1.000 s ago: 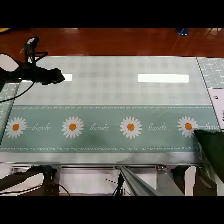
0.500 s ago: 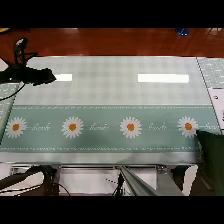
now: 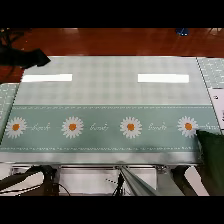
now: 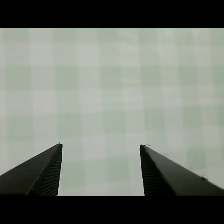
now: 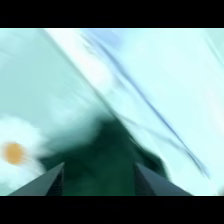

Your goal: Fold the shirts.

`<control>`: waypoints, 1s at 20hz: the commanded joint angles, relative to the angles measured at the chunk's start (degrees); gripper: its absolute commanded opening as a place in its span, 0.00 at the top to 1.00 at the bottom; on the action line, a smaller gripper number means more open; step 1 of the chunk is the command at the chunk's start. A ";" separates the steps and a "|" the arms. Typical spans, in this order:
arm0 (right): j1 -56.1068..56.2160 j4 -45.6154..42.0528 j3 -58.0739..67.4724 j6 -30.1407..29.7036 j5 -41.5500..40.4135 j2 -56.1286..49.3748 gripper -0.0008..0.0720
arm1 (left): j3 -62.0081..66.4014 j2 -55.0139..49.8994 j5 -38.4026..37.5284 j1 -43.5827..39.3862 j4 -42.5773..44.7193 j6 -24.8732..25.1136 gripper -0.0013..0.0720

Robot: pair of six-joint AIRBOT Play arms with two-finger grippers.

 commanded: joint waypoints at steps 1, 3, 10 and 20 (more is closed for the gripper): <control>16.63 13.29 12.11 1.75 -2.67 -12.33 0.32 | 5.57 0.20 -0.70 -4.35 3.02 0.02 0.08; 25.27 13.53 12.09 1.97 -1.99 -16.68 0.32 | 5.55 -1.18 -6.84 -9.70 5.33 -0.90 0.03; 39.10 9.11 5.22 -6.91 0.11 -17.99 0.18 | 4.70 -2.99 -18.58 -26.73 24.94 -13.70 0.03; 38.95 9.81 -12.48 -2.32 -27.06 -3.54 0.19 | -6.45 5.14 -4.31 -28.52 24.98 -19.19 0.03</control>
